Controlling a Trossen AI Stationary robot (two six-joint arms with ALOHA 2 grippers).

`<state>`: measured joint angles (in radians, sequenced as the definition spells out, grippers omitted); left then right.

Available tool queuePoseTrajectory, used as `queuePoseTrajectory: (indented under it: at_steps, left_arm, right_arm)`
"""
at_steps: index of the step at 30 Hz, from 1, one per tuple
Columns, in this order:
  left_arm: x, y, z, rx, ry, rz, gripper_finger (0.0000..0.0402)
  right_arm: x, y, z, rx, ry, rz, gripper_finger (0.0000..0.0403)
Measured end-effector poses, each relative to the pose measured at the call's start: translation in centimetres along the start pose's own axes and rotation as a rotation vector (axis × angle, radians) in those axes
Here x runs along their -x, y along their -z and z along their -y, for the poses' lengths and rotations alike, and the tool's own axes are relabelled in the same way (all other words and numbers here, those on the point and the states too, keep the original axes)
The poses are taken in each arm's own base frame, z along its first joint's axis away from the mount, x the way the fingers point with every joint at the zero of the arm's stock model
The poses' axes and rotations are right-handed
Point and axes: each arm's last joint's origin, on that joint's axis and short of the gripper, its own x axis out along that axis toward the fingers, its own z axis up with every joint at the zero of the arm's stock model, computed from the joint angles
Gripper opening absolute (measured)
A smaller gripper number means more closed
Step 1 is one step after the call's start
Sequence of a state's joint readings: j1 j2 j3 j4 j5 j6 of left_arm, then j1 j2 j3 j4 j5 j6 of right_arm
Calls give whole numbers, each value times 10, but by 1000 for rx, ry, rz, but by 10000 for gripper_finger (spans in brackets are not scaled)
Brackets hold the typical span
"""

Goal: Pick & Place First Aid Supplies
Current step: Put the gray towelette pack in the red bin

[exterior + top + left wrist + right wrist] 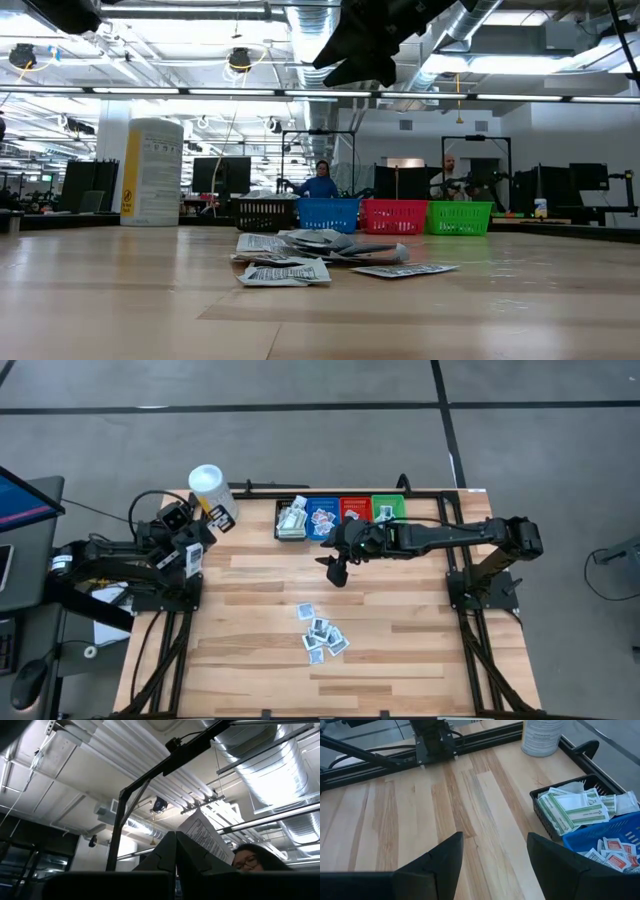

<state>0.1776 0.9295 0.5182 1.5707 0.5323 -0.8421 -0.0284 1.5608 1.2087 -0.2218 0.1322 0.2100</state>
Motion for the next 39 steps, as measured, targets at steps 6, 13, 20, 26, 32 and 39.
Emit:
queuePoseTrajectory:
  at_steps: [6, 13, 20, 26, 32, 39]
  left_arm:
    - [0, 0, 0, -15, 0, 0, 4]
    - [0, 0, 0, -26, 0, 0, 4]
    - [0, 0, 0, -26, 0, 0, 6]
    - [0, 1, 0, -24, 16, -18, 6]
    - [-1, 2, 2, -16, 32, -29, 7]
    - [-1, 2, 2, -15, 46, -43, 7]
  right_arm:
    - [0, 0, 0, 0, 0, 0, 214]
    - [0, 0, 0, 0, -1, 0, 214]
    - [0, 0, -1, 7, -4, -2, 214]
    - [0, 0, -1, 8, -3, -2, 214]
    - [0, 0, -1, 8, -2, -1, 214]
    - [0, 0, 0, 8, -1, -1, 214]
